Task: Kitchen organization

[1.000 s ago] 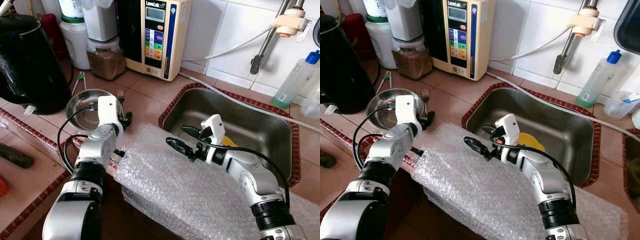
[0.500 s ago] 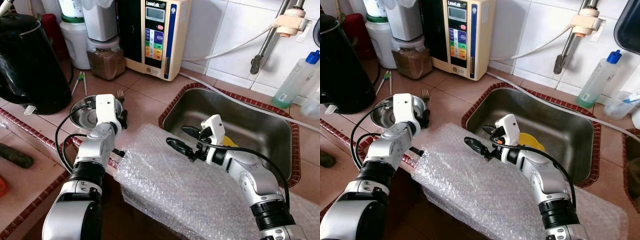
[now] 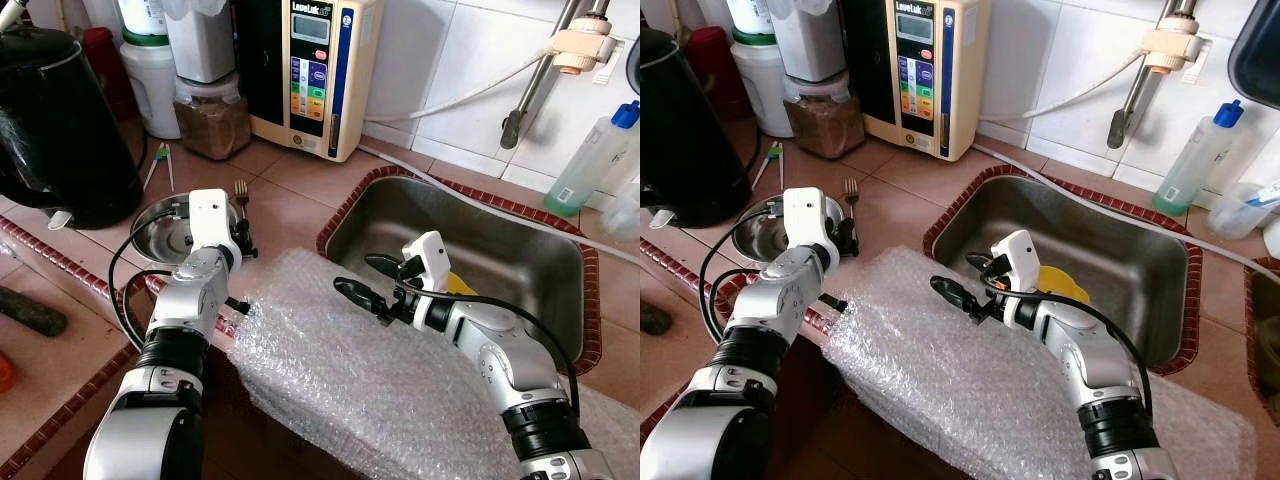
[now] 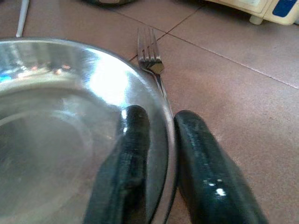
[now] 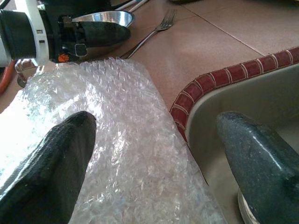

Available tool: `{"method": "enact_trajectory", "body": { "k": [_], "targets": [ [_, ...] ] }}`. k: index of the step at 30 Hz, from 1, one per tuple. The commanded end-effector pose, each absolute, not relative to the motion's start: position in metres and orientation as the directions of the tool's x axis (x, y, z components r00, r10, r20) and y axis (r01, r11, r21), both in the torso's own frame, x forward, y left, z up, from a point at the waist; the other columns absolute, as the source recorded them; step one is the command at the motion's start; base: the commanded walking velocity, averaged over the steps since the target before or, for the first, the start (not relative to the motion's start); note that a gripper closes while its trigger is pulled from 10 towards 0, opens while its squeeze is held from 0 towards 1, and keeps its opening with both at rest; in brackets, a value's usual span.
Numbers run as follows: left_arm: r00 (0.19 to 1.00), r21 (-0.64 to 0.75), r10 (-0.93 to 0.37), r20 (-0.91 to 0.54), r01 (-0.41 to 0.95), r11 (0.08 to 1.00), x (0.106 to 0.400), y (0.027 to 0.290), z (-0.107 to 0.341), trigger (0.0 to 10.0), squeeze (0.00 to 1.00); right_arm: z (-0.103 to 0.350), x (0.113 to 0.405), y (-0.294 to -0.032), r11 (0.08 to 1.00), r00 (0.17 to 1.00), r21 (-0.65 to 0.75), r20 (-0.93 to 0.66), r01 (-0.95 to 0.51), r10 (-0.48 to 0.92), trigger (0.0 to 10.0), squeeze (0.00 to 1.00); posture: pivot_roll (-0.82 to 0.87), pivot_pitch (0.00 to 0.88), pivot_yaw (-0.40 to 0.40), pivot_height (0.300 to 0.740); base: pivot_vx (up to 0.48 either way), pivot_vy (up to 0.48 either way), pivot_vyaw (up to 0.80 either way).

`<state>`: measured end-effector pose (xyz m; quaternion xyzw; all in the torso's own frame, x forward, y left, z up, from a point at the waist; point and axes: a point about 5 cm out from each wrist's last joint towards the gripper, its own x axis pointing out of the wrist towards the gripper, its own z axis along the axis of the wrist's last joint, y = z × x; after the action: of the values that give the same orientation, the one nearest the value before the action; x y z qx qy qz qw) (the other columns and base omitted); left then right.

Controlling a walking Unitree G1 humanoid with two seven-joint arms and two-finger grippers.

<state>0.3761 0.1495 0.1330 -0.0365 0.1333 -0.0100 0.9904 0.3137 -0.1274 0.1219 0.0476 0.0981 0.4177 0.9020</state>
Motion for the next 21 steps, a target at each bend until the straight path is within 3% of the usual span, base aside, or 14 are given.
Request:
{"method": "enact_trajectory", "body": {
  "k": [1,16,21],
  "targets": [
    [0.974,-0.053,-0.040,-0.221,0.029,0.998,0.375,0.147,0.137,0.0,0.00,0.125,0.316,-0.130,0.649,0.633,0.149,-0.141,-0.746,0.761,10.0,0.00,-0.04,0.000,-0.058,0.740,0.000,0.000,0.00],
    [0.974,-0.080,-0.033,-0.225,0.015,0.997,0.374,0.146,0.138,0.0,0.00,0.123,0.316,-0.131,0.649,0.632,0.146,-0.147,-0.747,0.761,10.0,0.00,-0.04,0.000,-0.056,0.740,0.000,0.000,0.00],
    [0.994,-0.082,-0.026,-0.111,0.017,0.997,0.377,0.145,0.155,0.0,0.00,0.124,0.317,-0.130,0.648,0.632,0.144,-0.145,-0.748,0.761,10.0,0.00,-0.04,0.000,-0.054,0.740,0.000,0.000,0.00]
  ]
}}
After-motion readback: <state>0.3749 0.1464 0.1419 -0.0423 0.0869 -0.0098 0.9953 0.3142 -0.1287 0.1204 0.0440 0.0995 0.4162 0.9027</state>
